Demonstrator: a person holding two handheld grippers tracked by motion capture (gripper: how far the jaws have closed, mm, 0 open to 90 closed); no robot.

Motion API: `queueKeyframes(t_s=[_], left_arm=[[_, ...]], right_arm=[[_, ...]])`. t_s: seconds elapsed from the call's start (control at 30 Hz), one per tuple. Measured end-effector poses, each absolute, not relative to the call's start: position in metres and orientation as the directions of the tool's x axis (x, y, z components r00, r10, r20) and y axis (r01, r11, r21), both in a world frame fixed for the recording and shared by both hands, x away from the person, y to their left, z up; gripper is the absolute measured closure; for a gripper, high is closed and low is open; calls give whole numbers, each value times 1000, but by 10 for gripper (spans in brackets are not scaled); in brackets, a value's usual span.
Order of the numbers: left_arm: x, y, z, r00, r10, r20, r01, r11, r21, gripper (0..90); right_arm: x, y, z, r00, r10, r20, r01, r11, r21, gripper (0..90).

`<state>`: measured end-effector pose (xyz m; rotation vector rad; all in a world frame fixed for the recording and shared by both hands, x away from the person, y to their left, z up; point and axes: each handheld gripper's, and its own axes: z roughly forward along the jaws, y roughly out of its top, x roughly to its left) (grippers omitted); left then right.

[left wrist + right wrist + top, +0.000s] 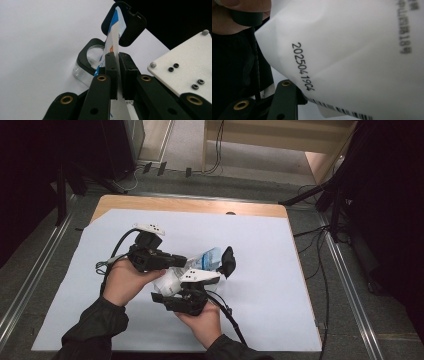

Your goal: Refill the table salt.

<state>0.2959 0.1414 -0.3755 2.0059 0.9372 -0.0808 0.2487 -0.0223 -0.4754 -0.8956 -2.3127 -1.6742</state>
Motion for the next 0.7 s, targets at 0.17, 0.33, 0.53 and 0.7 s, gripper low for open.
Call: queueKeyframes(t_s=[0.17,0.33,0.53,0.7], left_arm=[[296,142,-375,710,583,-395,643,-307,702,867],[297,142,-376,709,582,-399,647,-311,697,855],[298,142,-377,714,574,-401,643,-310,701,833],[297,141,-376,715,569,-406,640,-300,707,816]], right_arm=[[247,-23,-475,-812,381,442,538,195,820,607],[246,-23,-476,-807,379,453,546,186,817,609],[246,-23,-476,-798,372,474,562,173,809,610],[247,-24,-475,-795,372,478,564,166,809,608]])
